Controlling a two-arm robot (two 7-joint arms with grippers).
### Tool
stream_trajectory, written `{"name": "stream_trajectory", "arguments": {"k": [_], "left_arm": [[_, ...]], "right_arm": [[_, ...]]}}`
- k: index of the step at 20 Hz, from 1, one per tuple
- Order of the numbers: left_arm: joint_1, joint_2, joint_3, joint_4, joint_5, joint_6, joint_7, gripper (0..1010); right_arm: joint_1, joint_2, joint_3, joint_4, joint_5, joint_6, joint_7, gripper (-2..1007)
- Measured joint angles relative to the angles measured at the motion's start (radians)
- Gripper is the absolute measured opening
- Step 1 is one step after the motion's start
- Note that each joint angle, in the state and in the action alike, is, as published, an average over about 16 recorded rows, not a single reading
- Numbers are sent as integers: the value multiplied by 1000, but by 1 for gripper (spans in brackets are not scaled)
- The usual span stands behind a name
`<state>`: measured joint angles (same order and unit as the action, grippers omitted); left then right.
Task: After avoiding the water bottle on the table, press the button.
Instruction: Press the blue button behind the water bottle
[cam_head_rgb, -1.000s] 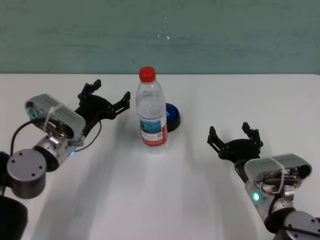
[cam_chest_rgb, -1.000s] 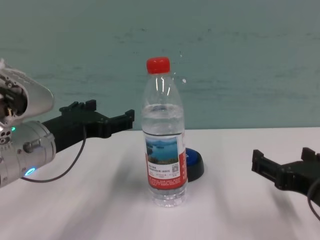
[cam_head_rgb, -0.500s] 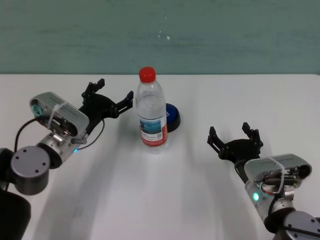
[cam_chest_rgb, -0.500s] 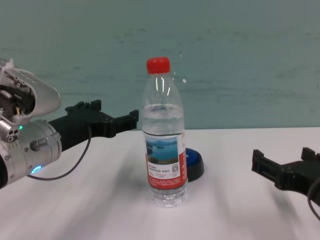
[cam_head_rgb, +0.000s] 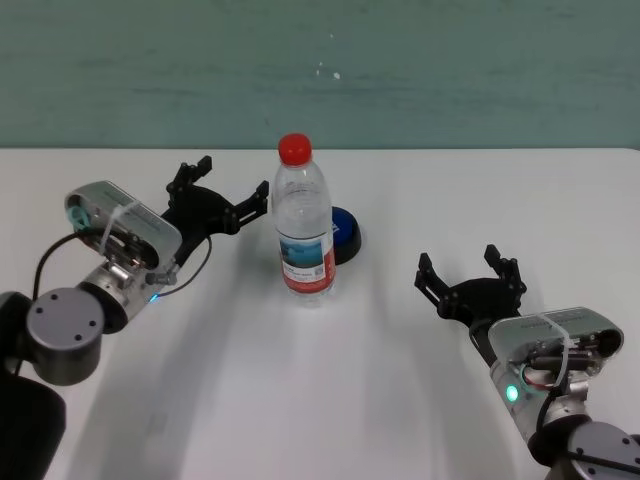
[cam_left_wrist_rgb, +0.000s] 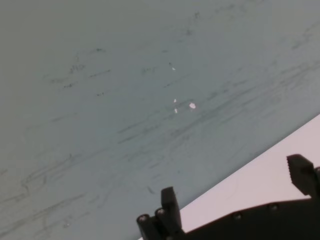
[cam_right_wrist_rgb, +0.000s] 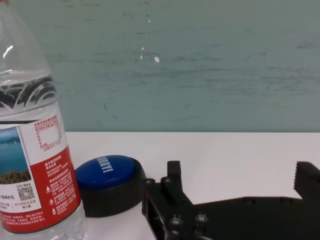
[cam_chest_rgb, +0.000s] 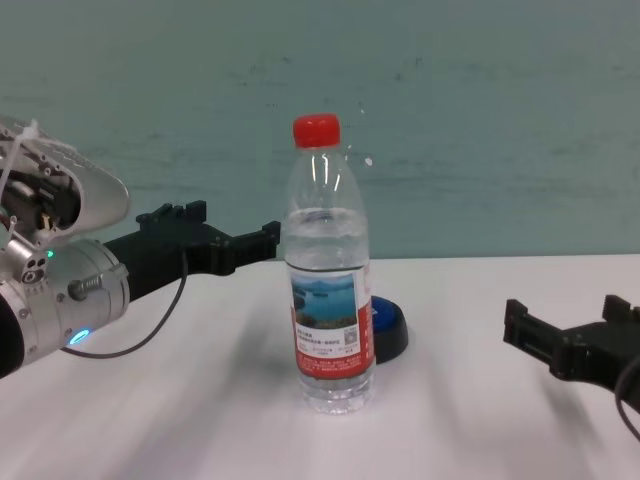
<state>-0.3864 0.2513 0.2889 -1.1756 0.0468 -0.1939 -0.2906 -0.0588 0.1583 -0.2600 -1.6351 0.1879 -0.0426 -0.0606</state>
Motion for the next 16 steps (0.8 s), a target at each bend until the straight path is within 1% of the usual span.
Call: {"name": "stream_trajectory", "arguments": {"k": [16], "left_arm": [[-22,-8,12,29,8,-8,0,1010]], "right_arm": [[0,0,0,0,0,0,0,1004]]}}
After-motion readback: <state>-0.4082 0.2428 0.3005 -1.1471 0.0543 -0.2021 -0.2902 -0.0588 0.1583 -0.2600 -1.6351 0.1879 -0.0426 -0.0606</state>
